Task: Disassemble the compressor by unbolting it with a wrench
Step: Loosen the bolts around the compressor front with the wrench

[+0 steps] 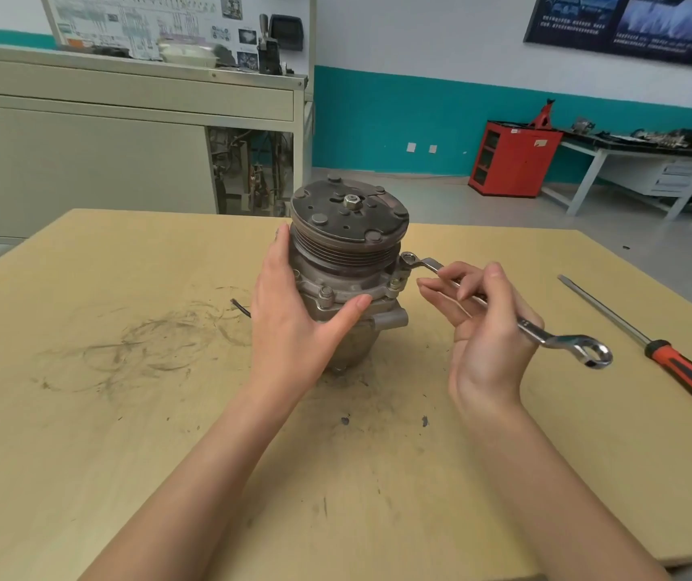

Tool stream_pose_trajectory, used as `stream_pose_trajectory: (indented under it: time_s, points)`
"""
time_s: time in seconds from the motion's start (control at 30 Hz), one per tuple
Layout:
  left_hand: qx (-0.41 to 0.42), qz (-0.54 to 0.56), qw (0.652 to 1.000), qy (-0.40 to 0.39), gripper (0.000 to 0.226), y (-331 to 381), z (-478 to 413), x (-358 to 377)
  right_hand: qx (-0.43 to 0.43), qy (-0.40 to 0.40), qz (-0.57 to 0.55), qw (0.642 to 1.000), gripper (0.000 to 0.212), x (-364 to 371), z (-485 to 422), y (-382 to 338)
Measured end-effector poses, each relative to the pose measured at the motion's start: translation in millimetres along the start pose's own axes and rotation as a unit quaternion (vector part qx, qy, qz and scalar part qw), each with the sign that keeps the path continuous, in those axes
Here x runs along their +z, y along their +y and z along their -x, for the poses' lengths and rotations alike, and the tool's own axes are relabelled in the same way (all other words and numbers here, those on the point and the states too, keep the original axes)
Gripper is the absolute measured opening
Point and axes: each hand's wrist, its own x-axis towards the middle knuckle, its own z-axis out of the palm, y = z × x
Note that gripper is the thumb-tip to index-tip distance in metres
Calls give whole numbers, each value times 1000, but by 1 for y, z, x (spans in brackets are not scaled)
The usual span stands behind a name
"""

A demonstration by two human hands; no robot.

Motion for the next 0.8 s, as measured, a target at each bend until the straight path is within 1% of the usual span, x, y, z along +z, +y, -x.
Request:
stream_pose_trajectory:
  time_s: [0.07, 0.2, 0.27, 0.33, 0.43, 0.5, 0.57, 0.63, 0.7, 0.77, 0.8]
  points:
    - [-1, 0, 1000, 2, 106, -1, 0, 0, 42, -31, -56, 997, 53, -9, -21, 1]
    - [-4, 0, 1000, 2, 107, -2, 0, 2, 188, -84, -102, 973, 63, -8, -82, 8]
    - [-3, 0, 1000, 4, 107, -2, 0, 1, 276, -135, -122, 944, 65, 1, -105, 17]
    - [2, 0, 1000, 7, 108, -1, 0, 2, 354, -186, -148, 905, 65, 11, -120, 27]
    - [1, 0, 1000, 11, 107, 0, 1, 2, 422, -252, -170, 854, 61, 29, -132, 38]
    - [1, 2, 1000, 13, 106, 1, 1, 3, 447, -281, -149, 836, 60, 41, -136, 40]
    - [3, 5, 1000, 15, 105, 1, 1, 3, 445, -298, -115, 837, 62, 48, -138, 38]
    - [4, 5, 1000, 16, 105, 1, 1, 3, 429, -282, -109, 851, 64, 50, -139, 30]
    - [4, 2, 1000, 17, 104, 1, 1, 2, 401, -219, -87, 885, 61, 47, -138, 13]
    - [2, 1, 1000, 13, 105, 0, 1, 2, 342, -157, -28, 926, 56, 36, -129, -7]
    - [0, 1, 1000, 12, 106, 0, 1, 2, 313, -140, -6, 939, 52, 29, -120, -17]
